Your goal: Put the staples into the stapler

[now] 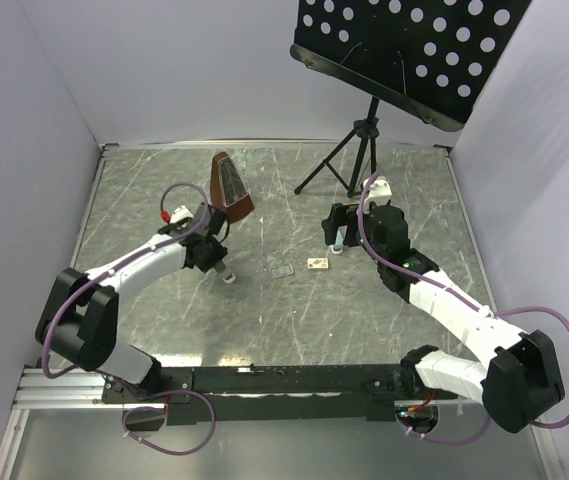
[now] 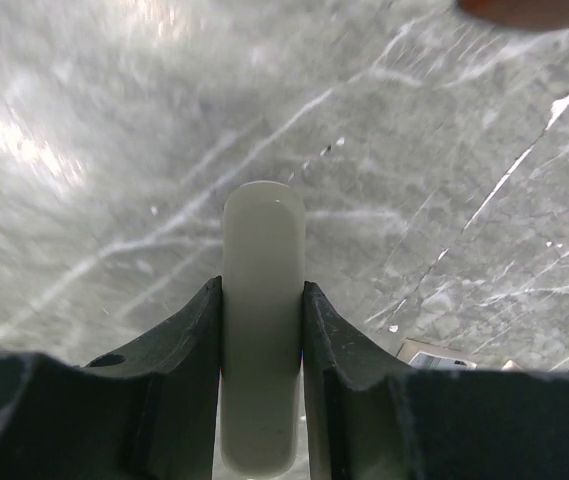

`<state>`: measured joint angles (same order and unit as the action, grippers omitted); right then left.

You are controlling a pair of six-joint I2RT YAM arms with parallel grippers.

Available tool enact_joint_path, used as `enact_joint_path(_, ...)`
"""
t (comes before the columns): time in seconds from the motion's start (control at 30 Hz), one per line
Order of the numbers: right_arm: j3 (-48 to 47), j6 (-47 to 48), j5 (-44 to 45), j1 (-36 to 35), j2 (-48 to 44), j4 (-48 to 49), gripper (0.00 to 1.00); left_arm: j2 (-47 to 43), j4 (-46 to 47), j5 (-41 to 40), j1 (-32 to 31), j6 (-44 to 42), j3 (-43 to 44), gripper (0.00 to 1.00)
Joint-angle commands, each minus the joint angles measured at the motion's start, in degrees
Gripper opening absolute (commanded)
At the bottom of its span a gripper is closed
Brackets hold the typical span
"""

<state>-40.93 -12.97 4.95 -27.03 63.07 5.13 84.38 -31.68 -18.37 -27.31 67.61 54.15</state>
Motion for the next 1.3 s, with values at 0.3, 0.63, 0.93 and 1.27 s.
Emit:
enact_joint_path(0.3, -0.29, 0.49, -0.91, -0.31, -0.14, 3.14, 1.00, 8.08, 0.39, -4.48, -11.09, 15.35, 1.13, 0.42)
enact_joint_path(0.63, -0.65, 0.40, -1.43, -0.31, 0.65, 2.79, 1.00, 4.92, 1.80, -2.55, -14.79, 17.20, 0.78, 0.79)
enact_joint_path(0.93, -0.56, 0.31, -1.96, -0.31, 1.00, 2.96, 1.00, 4.83, 9.17, -0.26, -16.63, 18.25, -1.50, 0.80)
enact_joint_path(1.27, -0.73, 0.23, -2.23, -0.31, 1.44, 2.70, 1.00, 3.78, 13.93, -0.35, -16.64, 13.96, -1.15, 0.81)
